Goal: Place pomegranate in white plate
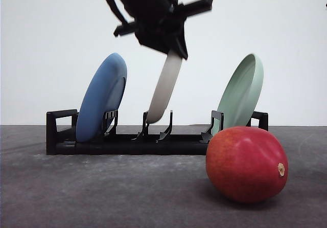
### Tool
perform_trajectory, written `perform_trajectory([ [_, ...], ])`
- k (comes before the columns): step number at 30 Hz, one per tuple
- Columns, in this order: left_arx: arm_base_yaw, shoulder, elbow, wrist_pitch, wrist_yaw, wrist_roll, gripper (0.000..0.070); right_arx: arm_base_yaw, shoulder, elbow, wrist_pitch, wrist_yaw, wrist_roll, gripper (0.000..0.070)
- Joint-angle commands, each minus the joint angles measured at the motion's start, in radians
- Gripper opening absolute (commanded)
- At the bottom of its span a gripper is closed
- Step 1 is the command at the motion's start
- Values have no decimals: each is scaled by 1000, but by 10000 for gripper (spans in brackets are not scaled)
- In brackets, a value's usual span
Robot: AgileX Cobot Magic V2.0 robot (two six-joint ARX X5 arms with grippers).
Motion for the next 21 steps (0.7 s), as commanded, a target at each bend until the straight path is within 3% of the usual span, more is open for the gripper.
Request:
perform_trajectory([
  [1, -9, -7, 45, -24, 5, -1, 0, 4, 1, 20, 10, -2, 1, 359],
  [15, -41, -171, 83, -200, 143, -96, 0, 4, 1, 19, 9, -2, 4, 359],
  [21, -106, -297, -41, -162, 141, -107, 1, 4, 1, 19, 8, -2, 4, 359],
])
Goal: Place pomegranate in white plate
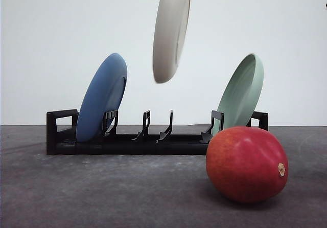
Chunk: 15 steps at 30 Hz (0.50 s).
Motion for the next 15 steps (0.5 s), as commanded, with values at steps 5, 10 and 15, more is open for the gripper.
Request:
perform_trajectory([
  [5, -74, -154, -196, 100, -32, -21, 1, 4, 1, 19, 1, -2, 13, 359],
  [10, -144, -318, -387, 160, -116, 3, 1, 4, 1, 19, -2, -2, 23, 359],
  [15, -196, -433, -492, 96, -168, 38, 1, 4, 1, 19, -1, -1, 23, 359],
])
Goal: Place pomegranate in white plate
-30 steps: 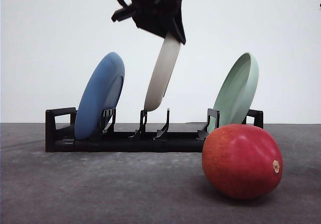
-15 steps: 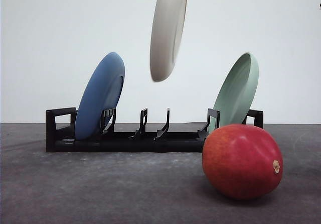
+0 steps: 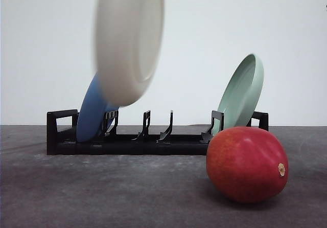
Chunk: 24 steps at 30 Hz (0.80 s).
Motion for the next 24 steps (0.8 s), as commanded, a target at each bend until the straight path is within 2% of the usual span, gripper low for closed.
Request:
perform_trajectory([
  [1, -26, -11, -1, -18, -17, 59, 1, 4, 1, 19, 6, -1, 12, 359],
  [6, -81, -15, -4, -130, -48, 206, 2, 4, 1, 19, 6, -1, 12, 359],
  [12, -116, 49, -4, -239, -85, 333, 2, 4, 1, 19, 7, -1, 12, 359],
  [20, -153, 237, -2, -221, -167, 534, 1, 4, 1, 19, 10, -1, 11, 359],
  [24, -166, 337, -2, -214, -219, 604, 1, 4, 1, 19, 10, -1, 12, 359],
])
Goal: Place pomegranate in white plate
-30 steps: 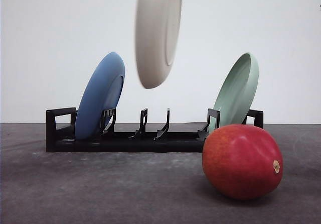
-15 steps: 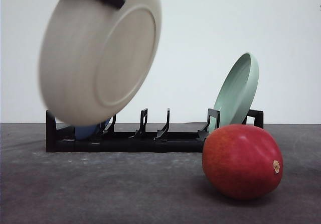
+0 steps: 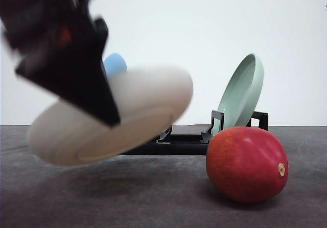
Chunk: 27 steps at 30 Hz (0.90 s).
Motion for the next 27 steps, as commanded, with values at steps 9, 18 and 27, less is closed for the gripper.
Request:
perform_trajectory([
  [9, -18, 193, 11, 35, -128, 160, 3, 4, 1, 19, 10, -1, 12, 359],
  [18, -18, 215, 14, 44, -129, 113, 289, 4, 1, 19, 10, -1, 12, 359],
  [27, 12, 145, 67, -34, -5, -135, 326, 4, 1, 19, 10, -1, 12, 359],
])
